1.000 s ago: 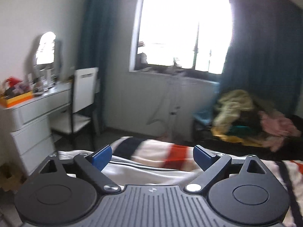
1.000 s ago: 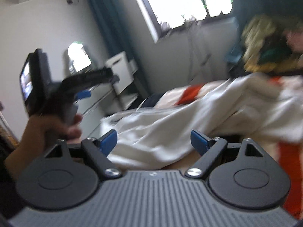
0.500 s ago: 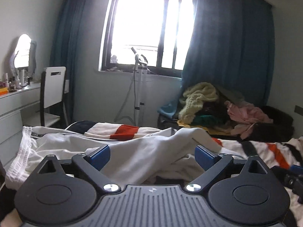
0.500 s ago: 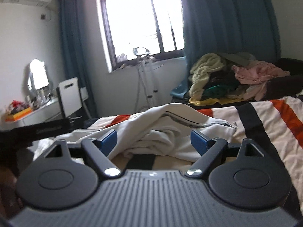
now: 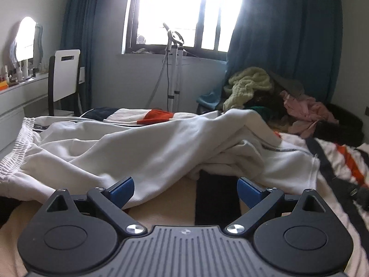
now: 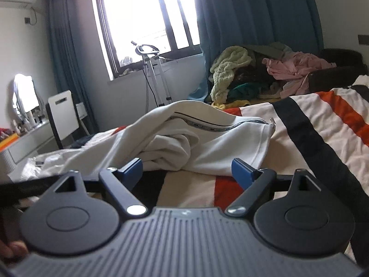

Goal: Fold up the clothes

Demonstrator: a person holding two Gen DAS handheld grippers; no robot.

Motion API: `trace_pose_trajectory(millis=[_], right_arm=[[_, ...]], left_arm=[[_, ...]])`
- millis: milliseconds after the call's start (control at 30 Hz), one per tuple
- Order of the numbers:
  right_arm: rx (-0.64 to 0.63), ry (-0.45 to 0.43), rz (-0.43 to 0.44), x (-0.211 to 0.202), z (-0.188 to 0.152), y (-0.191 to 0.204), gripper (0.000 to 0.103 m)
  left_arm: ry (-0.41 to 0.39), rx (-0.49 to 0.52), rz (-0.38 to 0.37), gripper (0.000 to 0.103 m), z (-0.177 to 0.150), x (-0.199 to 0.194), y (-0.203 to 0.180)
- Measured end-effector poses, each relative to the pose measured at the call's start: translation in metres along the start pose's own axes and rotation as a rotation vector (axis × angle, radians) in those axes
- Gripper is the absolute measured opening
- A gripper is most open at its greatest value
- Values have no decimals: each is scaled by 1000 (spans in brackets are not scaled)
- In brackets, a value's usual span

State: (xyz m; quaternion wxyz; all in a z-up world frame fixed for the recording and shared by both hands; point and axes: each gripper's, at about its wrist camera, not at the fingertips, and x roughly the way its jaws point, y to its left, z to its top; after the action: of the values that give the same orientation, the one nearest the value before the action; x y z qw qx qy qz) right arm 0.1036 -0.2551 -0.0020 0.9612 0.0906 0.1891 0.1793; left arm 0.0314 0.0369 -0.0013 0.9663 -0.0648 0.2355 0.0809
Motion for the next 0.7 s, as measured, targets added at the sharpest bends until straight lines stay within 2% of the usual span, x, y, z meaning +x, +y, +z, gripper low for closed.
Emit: trace_pose_trajectory(millis=[100, 300, 400, 600, 700], right_arm=[[-28, 6, -17, 6, -5, 6, 86], [-33, 31, -51, 12, -10, 9, 86], [-25, 44, -58, 13, -12, 8, 86], [4, 104, -12, 16, -18, 7, 86], [13, 123, -25, 21, -20, 7, 86]], left_arm=[[14, -15, -19, 97, 2, -2, 4], [64, -11, -9, 97, 2, 1, 6], [91, -53, -30, 97, 2, 2, 13], [150, -162, -91, 98, 1, 3, 29], [174, -215, -108, 98, 0, 6, 37]])
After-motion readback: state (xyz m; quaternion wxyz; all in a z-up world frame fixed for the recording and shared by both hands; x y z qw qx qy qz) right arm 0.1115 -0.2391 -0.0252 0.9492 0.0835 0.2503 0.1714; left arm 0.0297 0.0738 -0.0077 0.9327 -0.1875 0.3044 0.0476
